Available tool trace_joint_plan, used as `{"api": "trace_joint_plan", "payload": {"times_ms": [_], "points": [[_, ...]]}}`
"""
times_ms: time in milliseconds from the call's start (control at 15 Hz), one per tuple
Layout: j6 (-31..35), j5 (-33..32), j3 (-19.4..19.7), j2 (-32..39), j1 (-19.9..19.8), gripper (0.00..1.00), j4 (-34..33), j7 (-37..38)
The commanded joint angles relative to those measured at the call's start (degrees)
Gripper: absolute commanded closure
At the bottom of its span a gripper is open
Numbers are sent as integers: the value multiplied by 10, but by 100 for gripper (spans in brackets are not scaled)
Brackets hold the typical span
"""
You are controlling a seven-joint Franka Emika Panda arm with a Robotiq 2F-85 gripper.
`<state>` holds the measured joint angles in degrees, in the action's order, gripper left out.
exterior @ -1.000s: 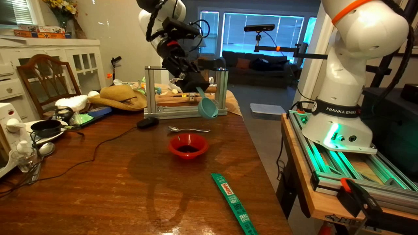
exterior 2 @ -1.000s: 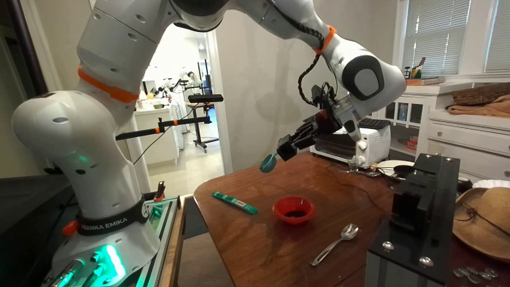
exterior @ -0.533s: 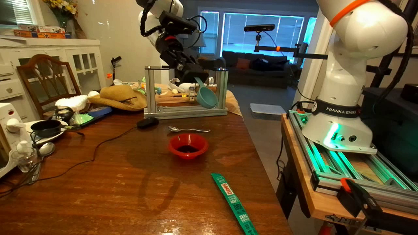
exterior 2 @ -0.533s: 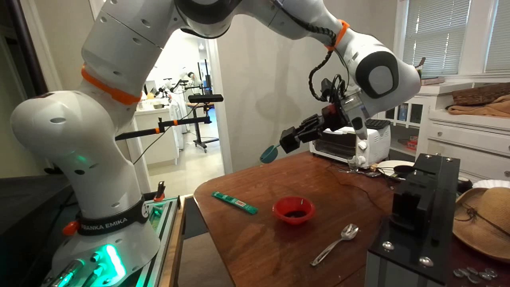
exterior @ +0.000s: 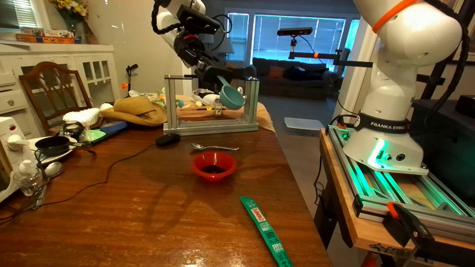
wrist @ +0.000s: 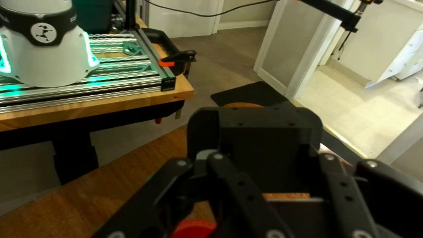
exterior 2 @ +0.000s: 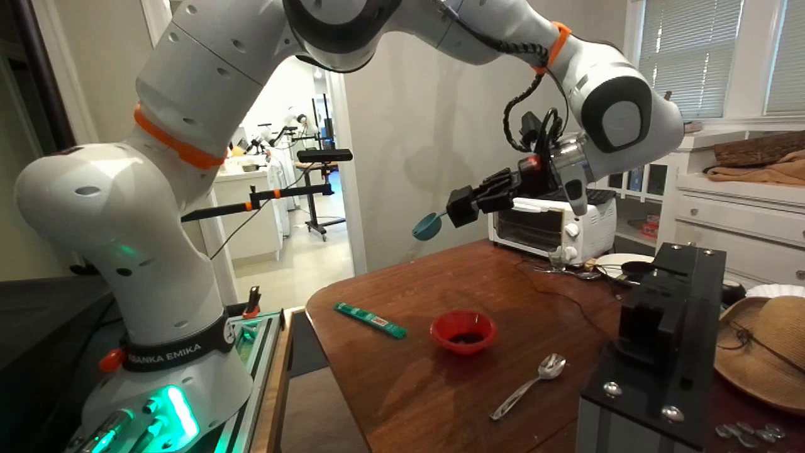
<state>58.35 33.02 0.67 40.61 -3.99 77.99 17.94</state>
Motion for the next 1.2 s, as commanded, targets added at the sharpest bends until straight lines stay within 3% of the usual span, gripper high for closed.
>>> {"api": "trace_joint_plan", "payload": {"times_ms": [0,533,1133], "points": [[-25,47,1,24,-4,77,-31,14],[-16,129,2,30,-6,77,-29,23],[-25,172,-7,33,3,77,-10,7]]}}
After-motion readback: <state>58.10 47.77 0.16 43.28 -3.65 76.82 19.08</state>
